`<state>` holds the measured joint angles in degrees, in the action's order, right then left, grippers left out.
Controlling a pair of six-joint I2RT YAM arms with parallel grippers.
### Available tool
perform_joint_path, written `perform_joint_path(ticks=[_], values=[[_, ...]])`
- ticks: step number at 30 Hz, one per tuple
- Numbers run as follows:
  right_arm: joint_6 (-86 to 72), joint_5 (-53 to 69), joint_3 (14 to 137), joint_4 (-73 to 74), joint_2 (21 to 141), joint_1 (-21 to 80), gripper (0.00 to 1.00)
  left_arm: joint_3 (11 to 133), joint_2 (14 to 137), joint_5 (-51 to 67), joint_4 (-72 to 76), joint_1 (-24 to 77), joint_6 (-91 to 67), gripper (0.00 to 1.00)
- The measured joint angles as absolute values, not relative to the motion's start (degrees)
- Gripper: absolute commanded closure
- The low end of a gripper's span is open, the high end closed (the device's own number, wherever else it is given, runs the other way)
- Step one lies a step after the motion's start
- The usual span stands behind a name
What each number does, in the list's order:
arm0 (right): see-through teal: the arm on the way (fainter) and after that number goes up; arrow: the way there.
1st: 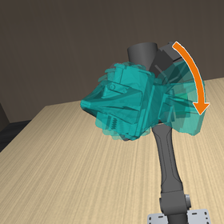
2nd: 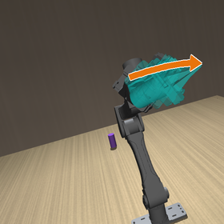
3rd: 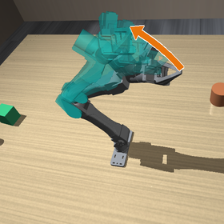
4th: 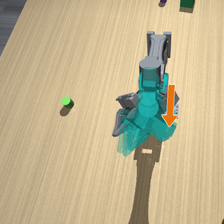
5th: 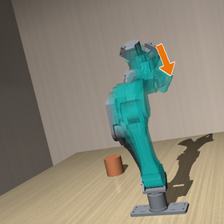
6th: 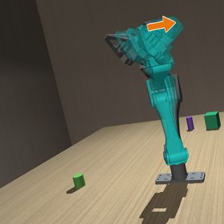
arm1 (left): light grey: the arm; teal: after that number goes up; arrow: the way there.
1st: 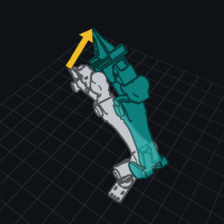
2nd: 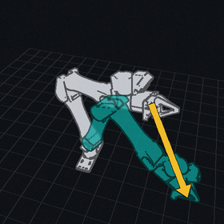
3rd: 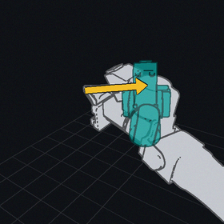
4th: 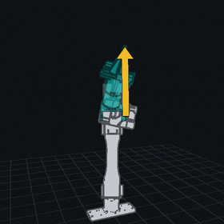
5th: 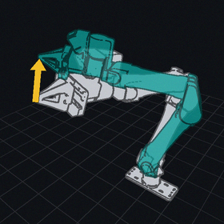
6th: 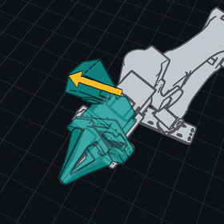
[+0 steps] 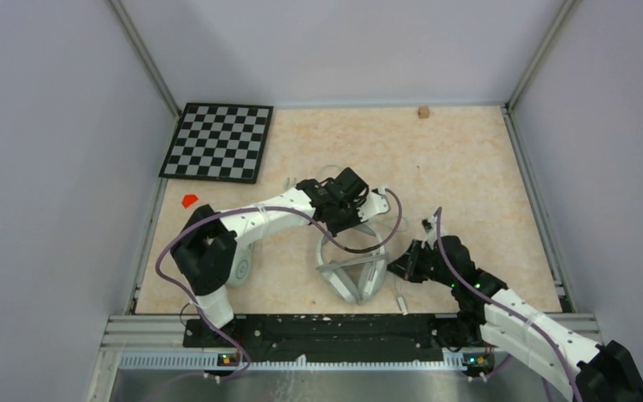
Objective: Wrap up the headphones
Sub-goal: Place the headphones at the center of the board.
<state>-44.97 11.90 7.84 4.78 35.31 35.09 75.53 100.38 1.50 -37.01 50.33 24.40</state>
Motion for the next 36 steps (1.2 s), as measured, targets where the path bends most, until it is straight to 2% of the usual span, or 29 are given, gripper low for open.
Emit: perform_joint_path(ticks=[11,16,25,36], values=[[-49.8,4.2,7.8,7.5,37.1,35.0,0.87,75.3,103.7,-2.7,-37.9,51.2,23.4,0.99],[-51.7,2.4,7.8,8.4,39.6,35.0,0.80,75.4,103.7,-3.1,-38.1,51.5,22.7,0.83],[-53.6,-2.0,8.3,10.1,40.1,34.8,0.80,75.6,104.8,-4.4,-40.1,52.5,22.5,0.60],[-52.5,-4.4,6.6,5.7,40.1,34.7,0.81,75.8,104.8,0.0,-38.4,52.7,22.7,0.54]])
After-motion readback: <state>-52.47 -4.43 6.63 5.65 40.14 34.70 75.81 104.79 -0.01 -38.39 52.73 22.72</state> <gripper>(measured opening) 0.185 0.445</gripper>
